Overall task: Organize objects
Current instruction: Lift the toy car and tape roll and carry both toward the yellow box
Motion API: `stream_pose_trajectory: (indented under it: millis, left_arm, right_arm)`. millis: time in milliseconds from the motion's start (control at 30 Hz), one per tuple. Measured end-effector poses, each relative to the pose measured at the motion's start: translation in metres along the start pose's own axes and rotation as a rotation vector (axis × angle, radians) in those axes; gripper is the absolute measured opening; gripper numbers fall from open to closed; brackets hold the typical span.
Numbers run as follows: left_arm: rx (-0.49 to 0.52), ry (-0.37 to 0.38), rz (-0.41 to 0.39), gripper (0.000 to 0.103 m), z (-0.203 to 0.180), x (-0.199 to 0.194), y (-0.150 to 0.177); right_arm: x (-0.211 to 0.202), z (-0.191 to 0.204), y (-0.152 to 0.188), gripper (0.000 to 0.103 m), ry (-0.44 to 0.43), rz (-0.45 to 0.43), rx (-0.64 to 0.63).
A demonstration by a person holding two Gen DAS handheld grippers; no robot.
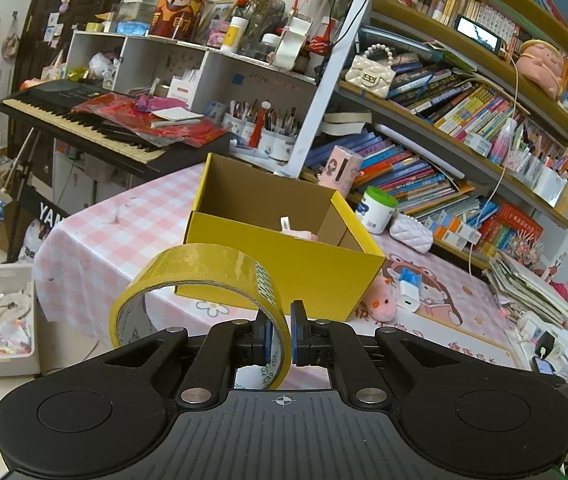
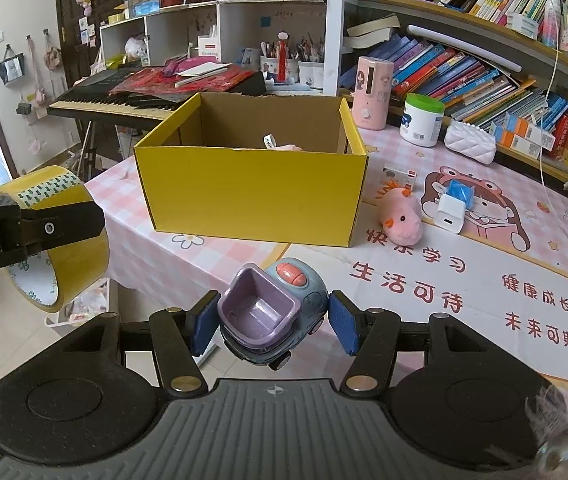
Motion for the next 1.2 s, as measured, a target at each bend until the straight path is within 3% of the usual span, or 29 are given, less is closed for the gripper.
stream_pose_trajectory:
  millis: [333,600,1000,1200]
  left_arm:
    - [-0.002,-0.014,-0.005,0.007,0.0,0.008,-0.006]
    - [0.022,-0.023,-0.042,0.007,-0.007,0.027,-0.031]
    - [0.064,-0.034,-0.124,0.007,-0.027,0.075,-0.084]
    - [0.069,-0.063,-0.114,0.008,-0.031,0.115,-0.102]
  right_arm:
    - [0.008,0.0,-0.005,0.056,-0.009,0.007,-0.005]
    - [0.026,-0.01,-0.031,0.056,-0.015,-0.02,0.007]
    - [0.06,-0.031,-0.108,0.056,-0.054,-0.129,-0.015]
    - [0.086,-0.053,-0.15,0.056,-0.05,-0.178,-0.022]
Point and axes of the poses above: each gripper's, at about its wrist camera, not at the fingertips, and x roughly the way its jaws point, z to its left, y to its underside, the point moved 8 cm from there along x, roughly the way its jaws point, and after that the axes turned 3 degrees about -x, right-handed, at the moved point
